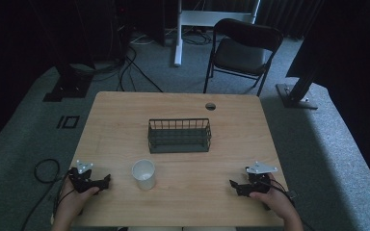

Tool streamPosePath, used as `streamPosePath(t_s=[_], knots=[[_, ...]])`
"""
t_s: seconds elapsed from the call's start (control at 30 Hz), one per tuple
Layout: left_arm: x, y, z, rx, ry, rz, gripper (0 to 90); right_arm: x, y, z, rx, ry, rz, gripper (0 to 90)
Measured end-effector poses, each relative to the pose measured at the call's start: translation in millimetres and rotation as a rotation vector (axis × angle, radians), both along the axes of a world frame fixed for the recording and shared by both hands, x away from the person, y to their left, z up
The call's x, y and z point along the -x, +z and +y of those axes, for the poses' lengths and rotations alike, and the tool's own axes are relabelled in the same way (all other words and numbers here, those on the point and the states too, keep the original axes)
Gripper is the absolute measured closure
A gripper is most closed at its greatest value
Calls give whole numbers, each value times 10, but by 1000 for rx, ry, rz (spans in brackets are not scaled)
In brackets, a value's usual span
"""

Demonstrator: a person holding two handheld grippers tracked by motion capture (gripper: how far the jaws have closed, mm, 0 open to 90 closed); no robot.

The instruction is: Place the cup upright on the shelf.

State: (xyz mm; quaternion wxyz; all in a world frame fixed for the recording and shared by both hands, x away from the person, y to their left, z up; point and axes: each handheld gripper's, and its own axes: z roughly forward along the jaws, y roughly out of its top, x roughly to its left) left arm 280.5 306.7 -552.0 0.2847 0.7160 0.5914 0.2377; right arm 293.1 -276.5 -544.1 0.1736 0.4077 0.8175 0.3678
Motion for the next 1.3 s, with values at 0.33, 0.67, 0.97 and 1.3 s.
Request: streamPosePath(t_s=[0.33, 0.67, 0.97, 1.3], knots=[[0, 0, 0, 0, 0, 0, 10, -32, 66, 210, 1, 67, -15, 111], [0, 0, 0, 0, 0, 0, 10, -65, 101, 470, -5, 137, -19, 111], [0, 0, 1, 0, 0, 0, 10, -81, 116, 709, -12, 199, -14, 111], [0, 1, 1, -1, 0, 0, 10, -80, 155, 939, -18, 259, -17, 111]])
